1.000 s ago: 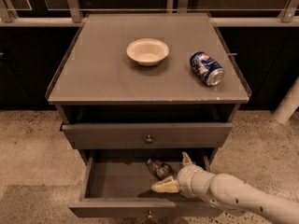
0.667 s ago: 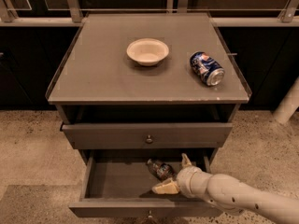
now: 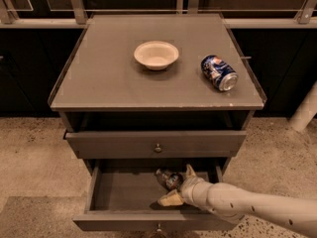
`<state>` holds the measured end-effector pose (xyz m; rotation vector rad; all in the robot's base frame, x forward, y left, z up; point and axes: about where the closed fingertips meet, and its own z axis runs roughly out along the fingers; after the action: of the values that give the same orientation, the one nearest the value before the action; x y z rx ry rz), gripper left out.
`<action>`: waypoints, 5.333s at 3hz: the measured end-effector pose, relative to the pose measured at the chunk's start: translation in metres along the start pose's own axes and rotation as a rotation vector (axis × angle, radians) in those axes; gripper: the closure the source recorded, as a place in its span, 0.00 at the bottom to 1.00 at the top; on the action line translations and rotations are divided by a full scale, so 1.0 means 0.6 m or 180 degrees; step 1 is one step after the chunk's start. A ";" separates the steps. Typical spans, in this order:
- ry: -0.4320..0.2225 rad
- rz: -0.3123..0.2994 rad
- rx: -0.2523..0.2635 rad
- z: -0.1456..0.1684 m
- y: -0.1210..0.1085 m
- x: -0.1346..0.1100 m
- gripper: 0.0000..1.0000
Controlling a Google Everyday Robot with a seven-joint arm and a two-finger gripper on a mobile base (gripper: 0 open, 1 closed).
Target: Pick water bottle from middle drawer and place on counter
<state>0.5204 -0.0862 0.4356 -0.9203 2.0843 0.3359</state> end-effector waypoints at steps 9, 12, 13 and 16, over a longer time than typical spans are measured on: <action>0.0349 -0.0177 -0.0217 -0.040 -0.029 0.043 1.00; 0.0498 -0.0487 -0.0693 -0.290 -0.019 0.019 1.00; 0.0422 -0.0540 -0.0726 -0.335 -0.010 0.037 1.00; -0.0384 -0.1381 -0.0192 -0.554 -0.027 -0.258 1.00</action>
Offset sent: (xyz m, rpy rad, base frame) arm 0.0103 -0.0224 -0.0692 -0.0970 0.1094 -0.0554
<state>0.4026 -0.1931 0.7666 -1.3211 1.7165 0.2180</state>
